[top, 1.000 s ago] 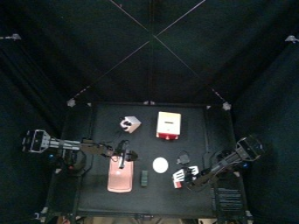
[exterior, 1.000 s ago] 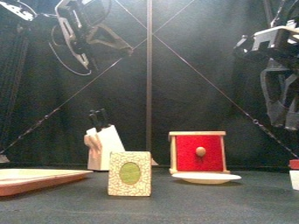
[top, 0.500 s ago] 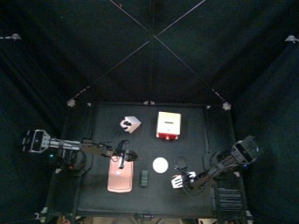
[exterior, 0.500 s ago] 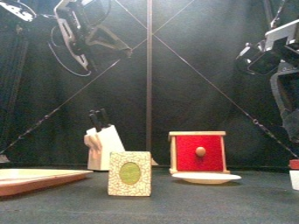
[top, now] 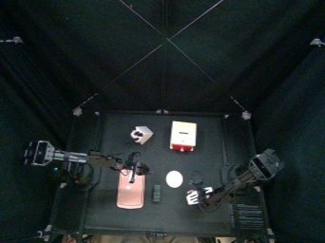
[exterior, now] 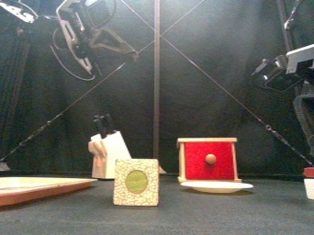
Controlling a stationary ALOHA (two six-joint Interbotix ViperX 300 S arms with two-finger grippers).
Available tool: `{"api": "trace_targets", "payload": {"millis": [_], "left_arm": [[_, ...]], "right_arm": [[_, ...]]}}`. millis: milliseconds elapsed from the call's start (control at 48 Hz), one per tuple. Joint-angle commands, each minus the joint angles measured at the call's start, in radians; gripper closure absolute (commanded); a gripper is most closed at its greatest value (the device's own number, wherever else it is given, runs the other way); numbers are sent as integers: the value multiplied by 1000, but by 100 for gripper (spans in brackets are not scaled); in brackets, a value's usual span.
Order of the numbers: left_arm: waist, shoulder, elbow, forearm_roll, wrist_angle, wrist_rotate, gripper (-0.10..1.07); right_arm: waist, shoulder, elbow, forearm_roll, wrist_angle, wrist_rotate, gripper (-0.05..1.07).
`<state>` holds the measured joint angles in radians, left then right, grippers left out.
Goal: Grab salmon sushi
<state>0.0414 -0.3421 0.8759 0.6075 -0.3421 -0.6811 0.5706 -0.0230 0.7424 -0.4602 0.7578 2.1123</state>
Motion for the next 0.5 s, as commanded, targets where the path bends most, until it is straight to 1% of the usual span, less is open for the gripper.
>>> {"api": "trace_targets", "payload": {"millis": [0, 312, 479], "left_arm": [[3, -2, -11, -2, -6, 0, 58], [3, -2, -11, -2, -5, 0, 58], [3, -2, -9, -2, -6, 0, 58]], "right_arm": [[-3, -12, -5, -2, -5, 3, 20], [-5, 0, -2, 0, -17, 3, 21], [-6, 0, -2, 9, -23, 2, 29]]}}
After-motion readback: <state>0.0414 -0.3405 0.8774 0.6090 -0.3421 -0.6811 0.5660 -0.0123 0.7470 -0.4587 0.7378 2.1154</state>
